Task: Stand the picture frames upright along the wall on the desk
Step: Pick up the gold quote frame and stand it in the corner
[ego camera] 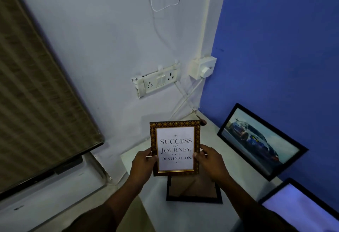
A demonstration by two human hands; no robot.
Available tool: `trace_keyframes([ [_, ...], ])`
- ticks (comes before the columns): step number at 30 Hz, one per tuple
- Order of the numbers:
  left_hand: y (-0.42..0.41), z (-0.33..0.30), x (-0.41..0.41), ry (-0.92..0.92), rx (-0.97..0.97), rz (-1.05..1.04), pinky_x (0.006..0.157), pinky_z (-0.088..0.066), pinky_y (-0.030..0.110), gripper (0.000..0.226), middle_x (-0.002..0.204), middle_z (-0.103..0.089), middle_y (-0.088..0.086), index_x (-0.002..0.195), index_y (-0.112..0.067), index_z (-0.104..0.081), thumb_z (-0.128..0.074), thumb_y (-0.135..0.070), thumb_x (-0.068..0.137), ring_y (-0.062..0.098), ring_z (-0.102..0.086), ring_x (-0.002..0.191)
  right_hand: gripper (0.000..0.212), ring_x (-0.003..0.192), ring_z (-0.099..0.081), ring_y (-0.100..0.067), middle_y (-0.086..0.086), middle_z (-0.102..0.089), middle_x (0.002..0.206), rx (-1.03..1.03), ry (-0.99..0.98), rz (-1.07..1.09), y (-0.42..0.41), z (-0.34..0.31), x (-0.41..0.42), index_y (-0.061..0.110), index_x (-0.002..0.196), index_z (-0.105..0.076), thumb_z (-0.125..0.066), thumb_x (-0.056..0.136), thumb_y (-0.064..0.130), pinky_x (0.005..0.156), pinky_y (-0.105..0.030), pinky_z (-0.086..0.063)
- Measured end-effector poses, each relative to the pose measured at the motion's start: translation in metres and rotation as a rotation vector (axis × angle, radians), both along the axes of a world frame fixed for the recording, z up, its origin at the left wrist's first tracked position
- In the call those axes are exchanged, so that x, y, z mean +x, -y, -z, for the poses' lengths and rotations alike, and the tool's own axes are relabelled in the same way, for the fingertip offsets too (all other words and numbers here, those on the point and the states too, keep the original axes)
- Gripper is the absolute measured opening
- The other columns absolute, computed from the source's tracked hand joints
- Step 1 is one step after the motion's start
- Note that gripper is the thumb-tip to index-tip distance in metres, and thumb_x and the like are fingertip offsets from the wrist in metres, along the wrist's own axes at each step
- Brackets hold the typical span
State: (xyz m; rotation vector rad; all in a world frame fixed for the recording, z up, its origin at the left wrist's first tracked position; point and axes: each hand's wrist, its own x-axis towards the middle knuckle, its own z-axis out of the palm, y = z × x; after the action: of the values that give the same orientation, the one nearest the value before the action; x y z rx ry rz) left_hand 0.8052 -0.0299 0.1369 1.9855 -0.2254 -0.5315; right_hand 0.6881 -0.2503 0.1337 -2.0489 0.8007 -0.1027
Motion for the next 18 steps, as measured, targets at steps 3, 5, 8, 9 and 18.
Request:
trace_keyframes([
  [3, 0.016, 0.0, 0.012, 0.03, 0.001, 0.012, 0.057, -0.044, 0.003, 0.03, 0.101, -0.065, -0.012, 0.113, -0.037, -0.066, -0.053, -0.012, 0.1, 0.007, -0.064, 0.092, 0.035, 0.096, -0.067, -0.017, -0.003, -0.068, 0.102, 0.006, -0.004, -0.021, 0.018, 0.008, 0.018, 0.026, 0.128, -0.067, -0.065, 0.094, 0.037, 0.085, -0.035, -0.058],
  [5, 0.027, 0.006, 0.024, 0.049, -0.004, 0.041, 0.057, -0.044, -0.002, 0.033, 0.098, -0.068, -0.02, 0.114, -0.035, -0.069, -0.054, -0.009, 0.099, 0.0, -0.068, 0.09, 0.036, 0.101, -0.066, -0.018, -0.004, -0.068, 0.109, 0.014, -0.016, -0.035, 0.028, 0.011, 0.029, 0.025, 0.131, -0.065, -0.065, 0.096, 0.035, 0.076, -0.025, -0.054],
  [8, 0.047, 0.023, 0.048, 0.056, -0.013, 0.068, 0.063, -0.045, -0.003, 0.03, 0.098, -0.071, -0.024, 0.119, -0.033, -0.07, -0.058, -0.014, 0.1, -0.018, -0.066, 0.087, 0.036, 0.103, -0.063, -0.016, -0.003, -0.064, 0.115, 0.041, -0.039, -0.042, 0.048, 0.017, 0.045, 0.025, 0.133, -0.062, -0.062, 0.098, 0.031, 0.065, -0.013, -0.045],
  [9, 0.054, 0.028, 0.054, 0.049, -0.034, 0.073, 0.065, -0.045, -0.003, 0.029, 0.101, -0.073, -0.023, 0.12, -0.033, -0.071, -0.059, -0.016, 0.1, -0.017, -0.067, 0.09, 0.036, 0.102, -0.061, -0.014, -0.001, -0.062, 0.114, 0.055, -0.039, -0.035, 0.054, 0.018, 0.048, 0.025, 0.134, -0.061, -0.061, 0.099, 0.031, 0.065, -0.012, -0.044],
  [18, 0.118, 0.08, 0.126, -0.004, -0.088, 0.114, 0.103, -0.055, 0.044, 0.054, 0.134, -0.067, -0.008, 0.144, -0.043, -0.05, -0.063, -0.05, 0.092, 0.008, -0.063, 0.123, 0.034, 0.108, -0.057, -0.015, -0.003, -0.06, 0.119, 0.115, -0.024, 0.071, 0.11, 0.029, 0.112, 0.034, 0.135, -0.056, -0.055, 0.102, 0.029, 0.073, -0.015, -0.041],
])
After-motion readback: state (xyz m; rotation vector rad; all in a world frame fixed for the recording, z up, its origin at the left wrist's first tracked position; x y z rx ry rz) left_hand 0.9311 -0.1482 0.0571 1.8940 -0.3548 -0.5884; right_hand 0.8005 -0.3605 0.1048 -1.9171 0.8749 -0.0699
